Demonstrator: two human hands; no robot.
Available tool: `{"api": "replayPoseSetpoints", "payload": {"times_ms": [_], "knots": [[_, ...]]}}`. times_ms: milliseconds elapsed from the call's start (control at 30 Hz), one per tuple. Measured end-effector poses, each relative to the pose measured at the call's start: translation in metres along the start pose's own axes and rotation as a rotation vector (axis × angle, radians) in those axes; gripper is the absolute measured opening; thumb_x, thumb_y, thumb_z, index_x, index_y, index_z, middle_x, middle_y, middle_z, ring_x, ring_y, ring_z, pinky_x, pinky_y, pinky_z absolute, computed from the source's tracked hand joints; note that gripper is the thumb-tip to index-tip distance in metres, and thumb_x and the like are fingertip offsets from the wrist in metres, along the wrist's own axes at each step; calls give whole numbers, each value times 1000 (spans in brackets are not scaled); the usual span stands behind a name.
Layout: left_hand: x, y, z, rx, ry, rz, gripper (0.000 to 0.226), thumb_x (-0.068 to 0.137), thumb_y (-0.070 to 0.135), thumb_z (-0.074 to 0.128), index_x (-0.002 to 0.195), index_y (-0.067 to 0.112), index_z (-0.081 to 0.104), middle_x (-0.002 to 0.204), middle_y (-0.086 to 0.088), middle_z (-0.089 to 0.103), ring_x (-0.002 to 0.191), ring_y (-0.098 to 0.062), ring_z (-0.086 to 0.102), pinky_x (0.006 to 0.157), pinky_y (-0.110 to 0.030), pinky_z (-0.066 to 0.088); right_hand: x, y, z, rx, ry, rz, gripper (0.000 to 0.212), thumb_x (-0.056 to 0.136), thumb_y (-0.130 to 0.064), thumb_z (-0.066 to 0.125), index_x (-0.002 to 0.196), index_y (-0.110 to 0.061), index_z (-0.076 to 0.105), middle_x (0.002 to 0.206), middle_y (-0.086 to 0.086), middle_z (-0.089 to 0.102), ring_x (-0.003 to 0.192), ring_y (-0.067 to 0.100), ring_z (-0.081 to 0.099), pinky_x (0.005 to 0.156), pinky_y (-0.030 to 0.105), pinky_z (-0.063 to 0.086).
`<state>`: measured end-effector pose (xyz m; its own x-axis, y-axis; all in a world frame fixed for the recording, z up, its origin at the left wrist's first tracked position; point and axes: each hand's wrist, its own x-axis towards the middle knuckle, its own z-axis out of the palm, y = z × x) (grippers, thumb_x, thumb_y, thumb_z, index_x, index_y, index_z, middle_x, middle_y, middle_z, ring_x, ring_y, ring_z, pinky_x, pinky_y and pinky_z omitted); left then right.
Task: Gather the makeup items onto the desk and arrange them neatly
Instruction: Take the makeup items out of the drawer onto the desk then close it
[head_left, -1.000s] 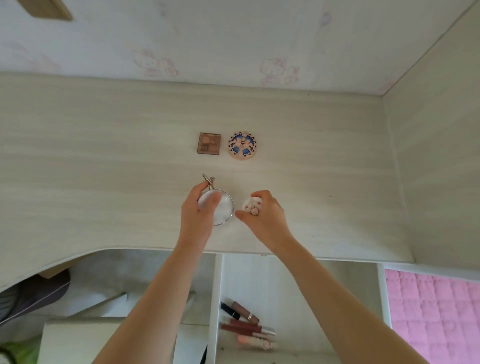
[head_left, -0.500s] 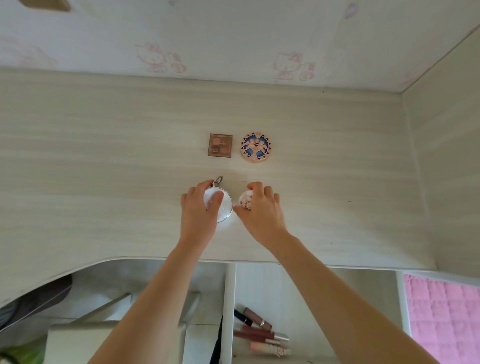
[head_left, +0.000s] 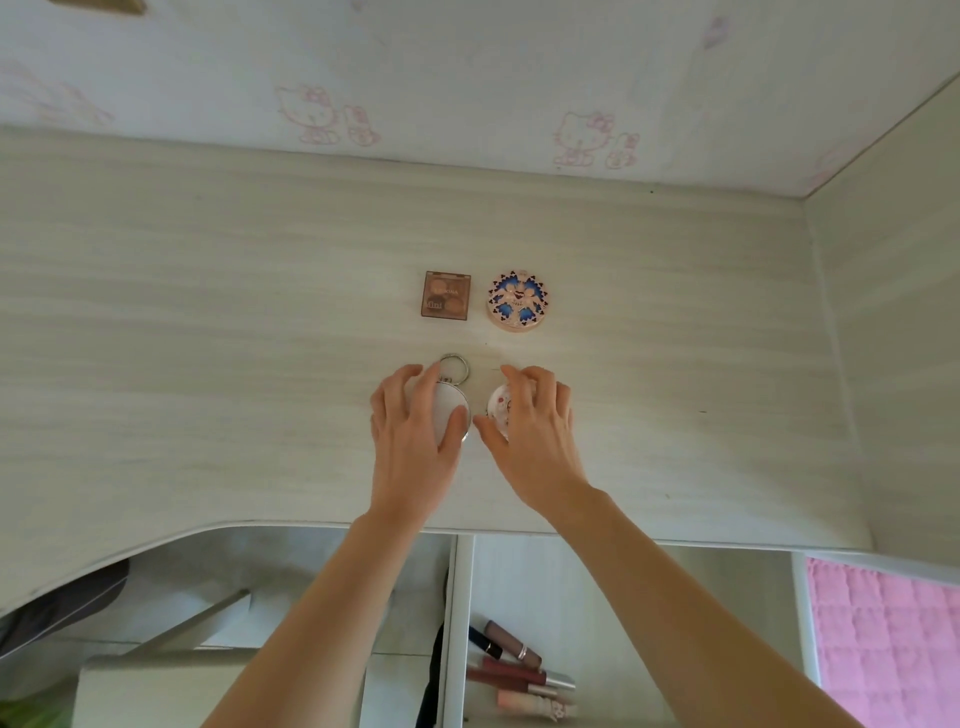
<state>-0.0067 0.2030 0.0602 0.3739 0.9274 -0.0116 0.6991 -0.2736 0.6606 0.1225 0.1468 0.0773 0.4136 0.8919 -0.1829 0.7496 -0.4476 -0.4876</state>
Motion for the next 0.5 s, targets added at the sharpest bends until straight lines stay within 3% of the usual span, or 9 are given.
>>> {"api": "replayPoseSetpoints", "payload": {"times_ms": [200, 333, 500], "knots": [[-5, -14, 11, 78, -74, 176, 62, 78, 21, 68, 134, 12, 44, 144, -6, 35, 131, -30, 31, 106, -45, 38, -8, 11, -2, 12, -27, -89, 76, 84, -19, 65, 147, -10, 24, 134, 10, 37, 119, 28, 37, 99, 40, 44], [10, -10, 19, 66, -47, 168, 63, 78, 19, 70, 134, 10, 43, 141, -9, 37, 126, -32, 33, 102, -46, 40, 3, 12, -4, 59, 19, -79, 79, 84, -14, 66, 148, -11, 20, 133, 10, 38, 114, 29, 39, 96, 37, 41], [32, -5, 25, 78, -30, 215, 63, 79, 21, 71, 135, 9, 43, 141, -12, 37, 125, -33, 34, 102, -46, 41, 23, 11, -7, 71, 59, -68, 71, 84, -12, 67, 143, -8, 29, 133, 12, 39, 116, 31, 41, 95, 39, 44]]}}
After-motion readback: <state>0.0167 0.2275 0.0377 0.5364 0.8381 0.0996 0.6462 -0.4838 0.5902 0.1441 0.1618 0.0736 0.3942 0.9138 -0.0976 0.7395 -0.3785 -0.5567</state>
